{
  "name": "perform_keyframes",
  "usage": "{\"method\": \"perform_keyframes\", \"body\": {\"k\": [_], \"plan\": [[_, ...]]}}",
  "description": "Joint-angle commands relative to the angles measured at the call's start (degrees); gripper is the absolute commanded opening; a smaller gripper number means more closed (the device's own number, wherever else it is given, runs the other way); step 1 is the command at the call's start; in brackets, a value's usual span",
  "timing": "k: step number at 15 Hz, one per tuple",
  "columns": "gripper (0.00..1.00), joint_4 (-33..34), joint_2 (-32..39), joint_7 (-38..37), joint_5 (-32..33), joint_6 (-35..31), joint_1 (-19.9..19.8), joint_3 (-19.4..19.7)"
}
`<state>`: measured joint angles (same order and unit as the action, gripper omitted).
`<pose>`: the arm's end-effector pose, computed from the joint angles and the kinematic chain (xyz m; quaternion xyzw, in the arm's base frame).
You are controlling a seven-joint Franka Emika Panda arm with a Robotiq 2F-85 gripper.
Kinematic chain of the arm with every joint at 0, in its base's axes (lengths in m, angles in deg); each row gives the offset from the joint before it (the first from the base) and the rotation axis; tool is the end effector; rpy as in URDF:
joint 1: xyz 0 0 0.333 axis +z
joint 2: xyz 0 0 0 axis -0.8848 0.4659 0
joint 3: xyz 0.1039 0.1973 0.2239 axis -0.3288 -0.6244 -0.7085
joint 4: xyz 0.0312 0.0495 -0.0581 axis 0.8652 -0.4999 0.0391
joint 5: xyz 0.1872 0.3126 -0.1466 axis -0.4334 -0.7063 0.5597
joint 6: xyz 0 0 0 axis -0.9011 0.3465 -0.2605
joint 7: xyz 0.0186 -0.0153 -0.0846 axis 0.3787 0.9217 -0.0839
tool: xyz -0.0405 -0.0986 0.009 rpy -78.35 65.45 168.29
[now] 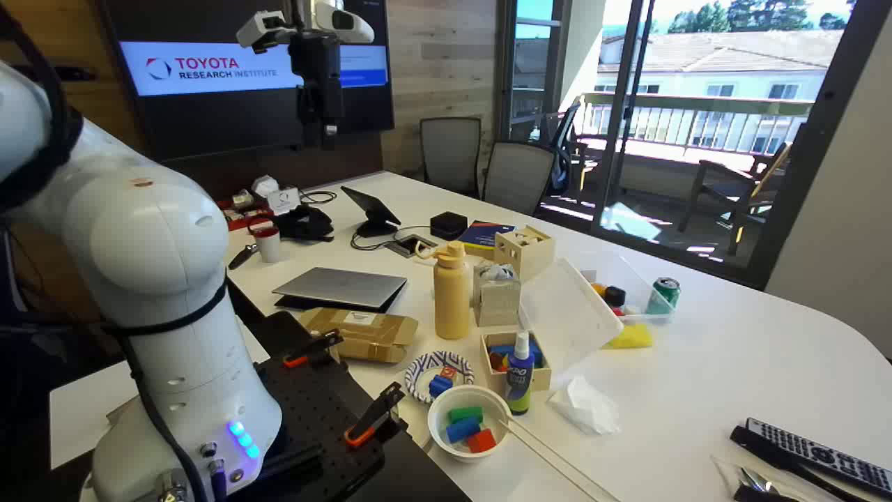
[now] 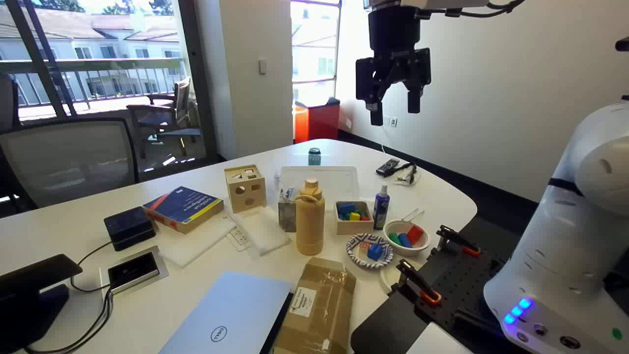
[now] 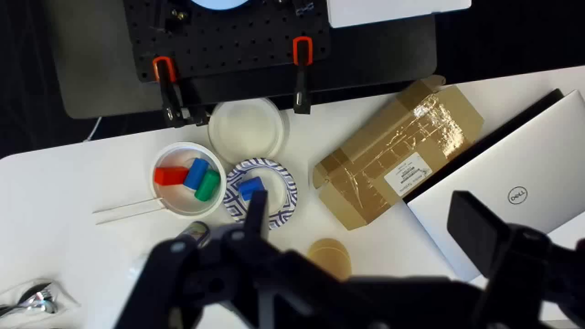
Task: Pick up the sticks and mix the objects in the box
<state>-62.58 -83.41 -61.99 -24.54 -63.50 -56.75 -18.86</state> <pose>0.3038 0.1435 0.4940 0.9941 -0.0622 -0.0808 0.0378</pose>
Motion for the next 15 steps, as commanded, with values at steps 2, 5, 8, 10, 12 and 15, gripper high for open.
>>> {"method": "perform_keyframes", "body": {"k": [2,5,8,10,12,15], "plan": [[1.00,0.1,0.1,-0.1,0.1,0.1,0.2,0.2],[1.00,0.4,0.6,-0.4,1.3,0.3,-1.7,1.7],[1.00,0.8,1.2,-2.5,6.4,-1.2,-7.5,5.2],[1.00,1.5,2.8,-2.1,10.6,-2.6,-12.1,9.3],[1.00,1.6,4.8,-1.8,14.0,-5.3,-16.5,14.0],[1.00,0.5,9.6,-2.7,16.1,-14.2,-22.1,20.6]]}}
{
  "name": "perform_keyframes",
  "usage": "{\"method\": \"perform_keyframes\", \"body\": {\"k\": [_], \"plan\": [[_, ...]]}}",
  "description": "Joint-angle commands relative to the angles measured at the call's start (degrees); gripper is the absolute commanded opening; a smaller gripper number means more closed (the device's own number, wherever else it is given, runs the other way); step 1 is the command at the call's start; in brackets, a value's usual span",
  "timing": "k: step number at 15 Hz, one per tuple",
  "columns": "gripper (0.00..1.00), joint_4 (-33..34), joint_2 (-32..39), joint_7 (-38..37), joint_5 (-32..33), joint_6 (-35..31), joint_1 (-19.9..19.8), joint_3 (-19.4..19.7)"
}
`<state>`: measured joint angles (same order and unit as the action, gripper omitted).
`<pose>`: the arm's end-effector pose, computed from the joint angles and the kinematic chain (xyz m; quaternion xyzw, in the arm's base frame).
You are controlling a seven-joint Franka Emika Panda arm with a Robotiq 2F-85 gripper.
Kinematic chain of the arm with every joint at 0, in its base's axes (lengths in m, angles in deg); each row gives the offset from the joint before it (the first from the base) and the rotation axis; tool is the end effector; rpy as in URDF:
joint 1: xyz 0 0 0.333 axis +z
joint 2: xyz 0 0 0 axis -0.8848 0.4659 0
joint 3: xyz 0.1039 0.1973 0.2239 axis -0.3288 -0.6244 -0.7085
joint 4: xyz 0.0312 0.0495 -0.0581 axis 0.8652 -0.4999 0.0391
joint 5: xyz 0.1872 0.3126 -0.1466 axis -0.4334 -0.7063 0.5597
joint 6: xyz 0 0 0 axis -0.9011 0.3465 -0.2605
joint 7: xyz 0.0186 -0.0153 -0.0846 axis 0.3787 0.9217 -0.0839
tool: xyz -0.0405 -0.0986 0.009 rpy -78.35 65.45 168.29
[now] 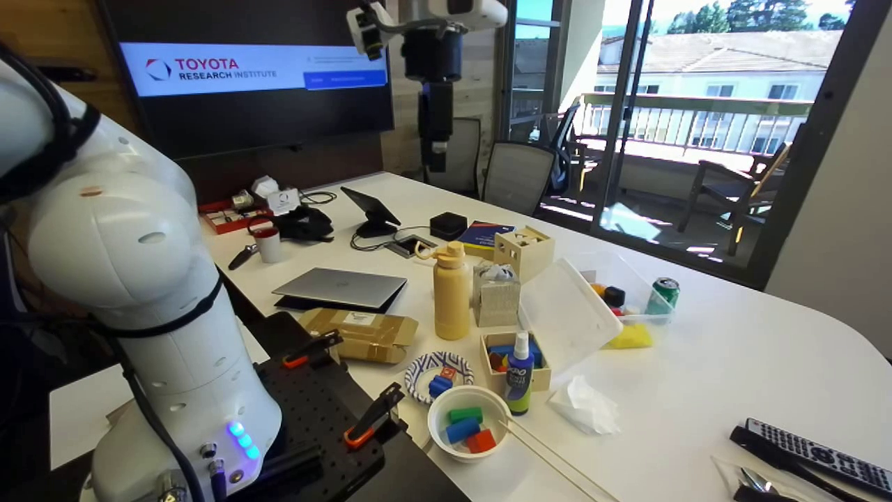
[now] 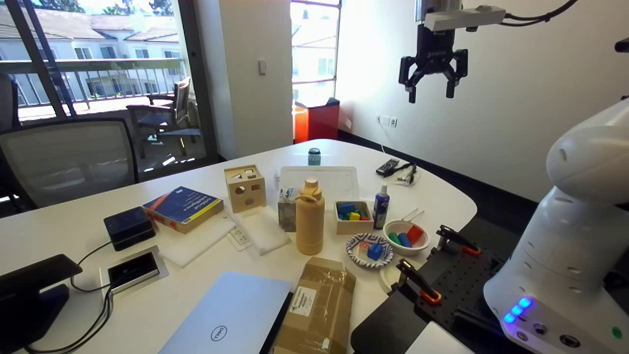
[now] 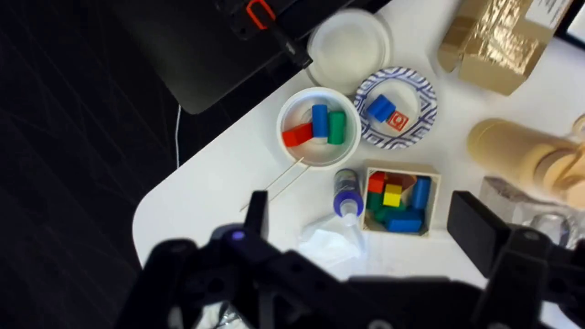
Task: Pick up the sticks and mix the objects in the box
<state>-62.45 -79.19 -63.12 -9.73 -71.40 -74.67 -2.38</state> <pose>0.3469 -0.0911 0.4901 0.9504 -0.3038 -0.0436 0.0501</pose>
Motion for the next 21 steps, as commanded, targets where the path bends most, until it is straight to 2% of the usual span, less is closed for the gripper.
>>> {"method": "perform_keyframes", "body": {"k": [1,5,9,11,14,17,21], "plan": [[1.00,-0.5,7.9,-2.2,1.2,-10.8,-5.7,6.0],[1.00,-1.9,19.8,-6.3,-0.5,-27.5,-9.9,10.9],[1.00,-3.0,31.6,-16.3,-1.3,-38.6,-10.6,12.8],[1.00,-3.4,36.3,-21.7,-1.9,-41.3,-9.6,14.0],[1.00,-3.4,41.8,-25.9,-4.7,-44.0,-8.4,16.0],[1.00,-2.3,47.3,-24.8,-10.6,-45.7,-8.3,17.6],[1.00,1.2,54.3,-21.1,-20.8,-46.0,-9.5,17.5]]}}
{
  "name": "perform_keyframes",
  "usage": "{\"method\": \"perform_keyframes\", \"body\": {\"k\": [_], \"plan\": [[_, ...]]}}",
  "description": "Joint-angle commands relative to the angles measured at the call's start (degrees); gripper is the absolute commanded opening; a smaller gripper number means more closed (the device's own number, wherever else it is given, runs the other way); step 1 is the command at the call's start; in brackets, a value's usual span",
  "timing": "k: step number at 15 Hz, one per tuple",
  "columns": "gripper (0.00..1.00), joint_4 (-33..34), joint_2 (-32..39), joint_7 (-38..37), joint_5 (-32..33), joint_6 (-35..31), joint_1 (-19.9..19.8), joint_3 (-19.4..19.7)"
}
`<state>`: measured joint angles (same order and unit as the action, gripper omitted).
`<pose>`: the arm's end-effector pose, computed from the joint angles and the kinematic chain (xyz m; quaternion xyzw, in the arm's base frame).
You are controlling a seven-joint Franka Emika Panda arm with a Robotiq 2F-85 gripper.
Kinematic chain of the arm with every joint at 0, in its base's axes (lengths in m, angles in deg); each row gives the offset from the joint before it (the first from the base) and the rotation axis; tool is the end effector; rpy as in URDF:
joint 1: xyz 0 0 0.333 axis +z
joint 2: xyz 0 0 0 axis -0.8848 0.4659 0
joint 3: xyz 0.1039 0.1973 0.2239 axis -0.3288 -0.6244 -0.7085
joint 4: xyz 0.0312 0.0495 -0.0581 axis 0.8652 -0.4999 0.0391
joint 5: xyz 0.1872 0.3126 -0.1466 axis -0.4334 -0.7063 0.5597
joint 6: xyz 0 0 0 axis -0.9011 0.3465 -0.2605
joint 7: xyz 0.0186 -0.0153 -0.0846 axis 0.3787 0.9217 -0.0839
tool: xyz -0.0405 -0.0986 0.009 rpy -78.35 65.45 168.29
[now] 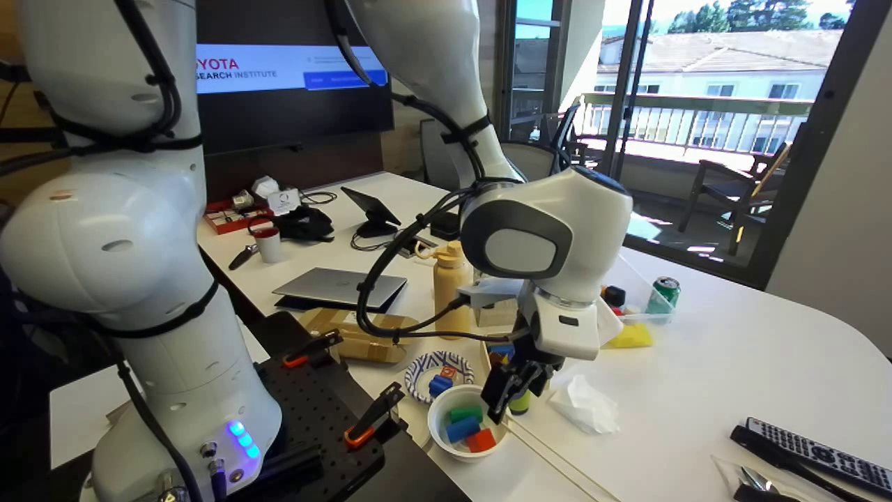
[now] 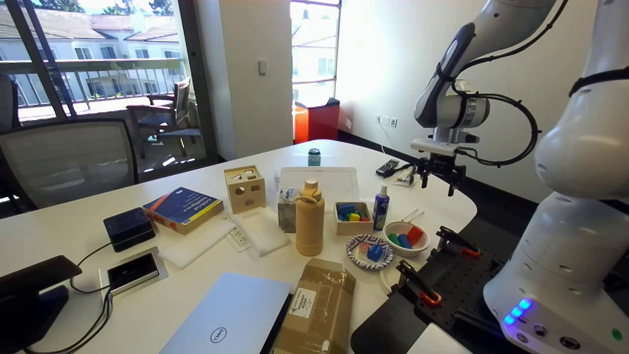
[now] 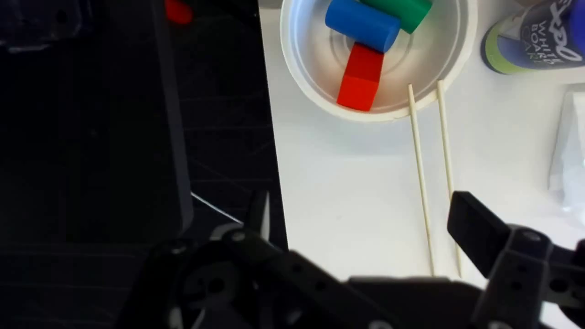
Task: Pick up the sticks and mix the objects in the box
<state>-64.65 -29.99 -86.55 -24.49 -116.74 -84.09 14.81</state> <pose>0.3336 -0.2925 0.1728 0.6733 -0.7336 -0.0913 0.0103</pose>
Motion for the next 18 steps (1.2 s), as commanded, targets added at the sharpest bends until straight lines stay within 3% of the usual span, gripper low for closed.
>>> {"method": "perform_keyframes", "body": {"k": [1,9,18], "plan": [[1.00,4.9,7.2,3.0,-7.7,-0.3,-0.3,0.3],[1.00,19.9,24.2,2.6,-13.3,2.0,-2.2,0.7],[1.00,31.5,34.5,1.6,-13.0,4.0,-2.2,1.1]]}}
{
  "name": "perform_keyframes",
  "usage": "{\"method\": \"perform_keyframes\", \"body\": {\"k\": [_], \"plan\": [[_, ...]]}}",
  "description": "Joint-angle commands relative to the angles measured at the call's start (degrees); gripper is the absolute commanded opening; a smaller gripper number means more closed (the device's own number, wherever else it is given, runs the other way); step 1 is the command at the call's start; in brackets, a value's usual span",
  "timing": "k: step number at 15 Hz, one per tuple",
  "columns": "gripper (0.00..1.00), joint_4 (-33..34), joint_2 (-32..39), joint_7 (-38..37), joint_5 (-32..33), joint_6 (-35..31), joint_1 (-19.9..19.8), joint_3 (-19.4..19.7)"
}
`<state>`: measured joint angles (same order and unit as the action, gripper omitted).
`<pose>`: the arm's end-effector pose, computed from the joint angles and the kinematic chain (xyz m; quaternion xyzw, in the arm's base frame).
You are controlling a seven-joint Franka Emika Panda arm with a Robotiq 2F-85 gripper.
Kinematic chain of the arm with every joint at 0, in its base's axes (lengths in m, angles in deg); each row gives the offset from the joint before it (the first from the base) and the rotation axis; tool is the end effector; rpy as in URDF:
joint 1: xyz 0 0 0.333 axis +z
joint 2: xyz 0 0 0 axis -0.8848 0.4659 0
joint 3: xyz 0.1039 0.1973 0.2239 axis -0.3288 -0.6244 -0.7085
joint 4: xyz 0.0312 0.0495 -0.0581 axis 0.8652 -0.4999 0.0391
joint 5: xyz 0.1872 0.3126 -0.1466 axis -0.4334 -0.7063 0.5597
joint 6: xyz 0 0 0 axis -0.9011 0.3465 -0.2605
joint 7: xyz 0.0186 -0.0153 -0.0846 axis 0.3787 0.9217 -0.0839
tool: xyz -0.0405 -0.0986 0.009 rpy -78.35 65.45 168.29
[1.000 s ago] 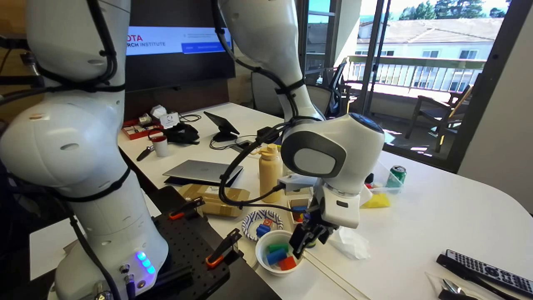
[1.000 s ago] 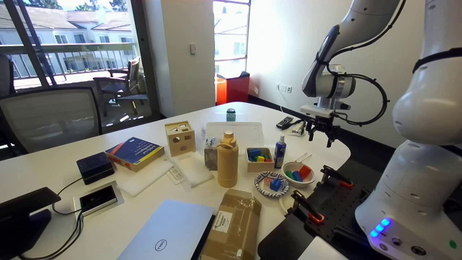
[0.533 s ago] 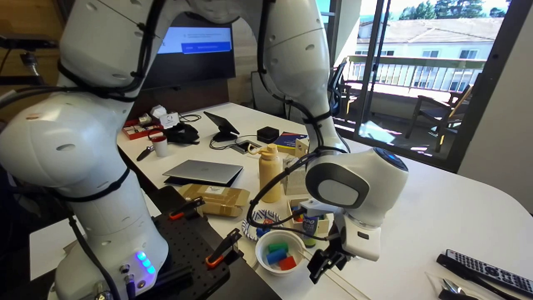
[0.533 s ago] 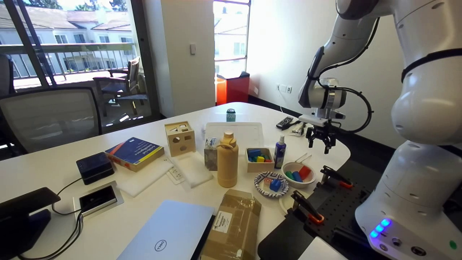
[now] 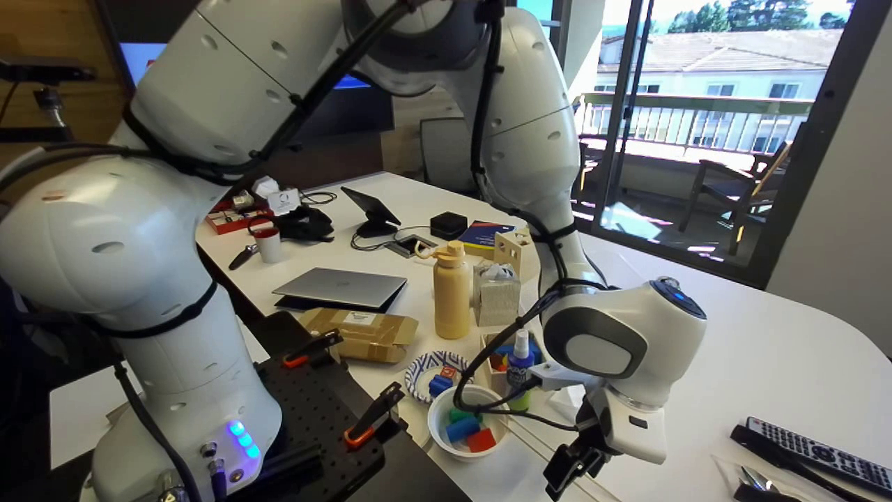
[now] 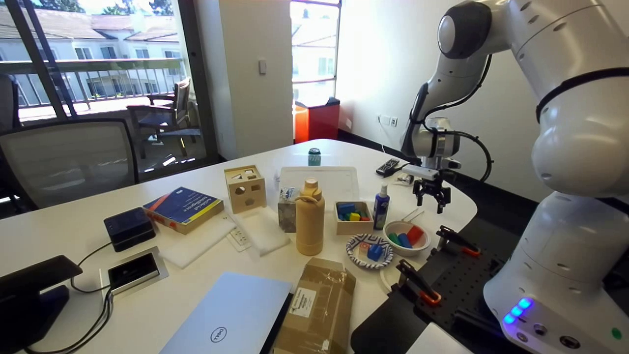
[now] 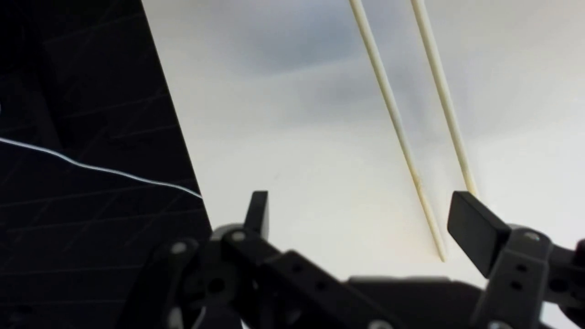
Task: Pick up the sticks and mix the objects in the box
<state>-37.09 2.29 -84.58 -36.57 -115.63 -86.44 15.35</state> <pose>0.3818 -0.3829 0.0376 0.6176 -0.7771 -0.1130 0.0435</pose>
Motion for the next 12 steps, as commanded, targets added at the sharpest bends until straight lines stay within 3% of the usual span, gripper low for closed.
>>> {"method": "perform_keyframes", "body": {"k": [1,12], "plan": [[1.00,4.8,3.0,-0.5,-0.9,3.2,0.2,0.5],[1.00,10.7,8.1,-1.4,-1.8,4.6,0.5,-0.4]]}}
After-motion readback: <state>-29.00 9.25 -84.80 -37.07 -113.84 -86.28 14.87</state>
